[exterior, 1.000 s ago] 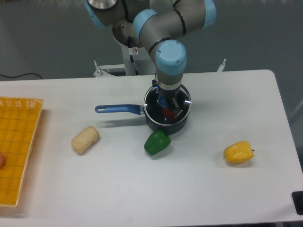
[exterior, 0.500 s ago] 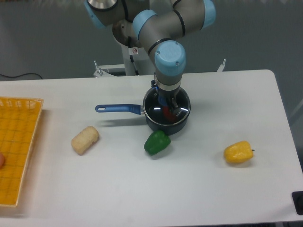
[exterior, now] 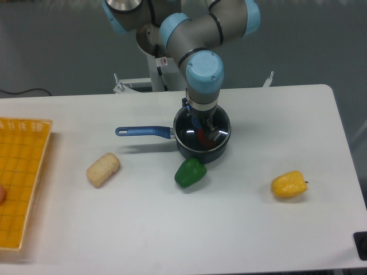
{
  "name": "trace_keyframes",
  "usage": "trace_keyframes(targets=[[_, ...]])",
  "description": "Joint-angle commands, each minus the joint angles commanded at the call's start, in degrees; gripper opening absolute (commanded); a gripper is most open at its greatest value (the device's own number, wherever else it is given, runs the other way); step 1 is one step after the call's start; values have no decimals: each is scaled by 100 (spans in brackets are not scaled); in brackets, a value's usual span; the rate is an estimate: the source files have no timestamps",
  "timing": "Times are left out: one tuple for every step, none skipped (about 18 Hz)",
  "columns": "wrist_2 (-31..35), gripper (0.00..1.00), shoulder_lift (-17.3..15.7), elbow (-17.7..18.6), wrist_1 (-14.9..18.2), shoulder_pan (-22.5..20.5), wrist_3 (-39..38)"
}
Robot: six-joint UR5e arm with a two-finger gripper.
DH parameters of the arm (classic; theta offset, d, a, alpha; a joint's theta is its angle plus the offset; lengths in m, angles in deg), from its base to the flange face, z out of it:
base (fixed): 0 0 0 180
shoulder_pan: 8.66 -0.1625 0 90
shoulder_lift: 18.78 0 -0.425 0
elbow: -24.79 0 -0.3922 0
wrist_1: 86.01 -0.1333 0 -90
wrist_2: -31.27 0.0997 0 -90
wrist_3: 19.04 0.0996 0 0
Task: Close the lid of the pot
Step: 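Hold the gripper on the lid knob, pressing the lid seated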
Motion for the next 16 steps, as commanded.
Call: trace_keyframes(targets=[[0,100,0,-44,0,0,-53],[-9,100,0,-88,9,0,-71],[-9,100,-9,-115,26,0,-80],[-9,100,-17,-167,53,0,-97],[-17,100,-35,-202,62,0,-149],[-26,100,-61,-255,62,0,-220],[-26,100,-96,-325,62,17,-281],[-18,100,-123,-378,62,52,-317],[-26,100,-149,-466,62,61,-308],[-35,100,-149,-562,88,70,-308],[-52,100,-149,-685,149,53,-299],[-53,100,-149,-791,245,35,-299],[-44,100,-149,-853,290,9,-299],[-26,100,-158,-871,290,0,-299],[-26,100,-193,-897,290,-26,-291],[-26,100,-219,-888,308,-61,-291]])
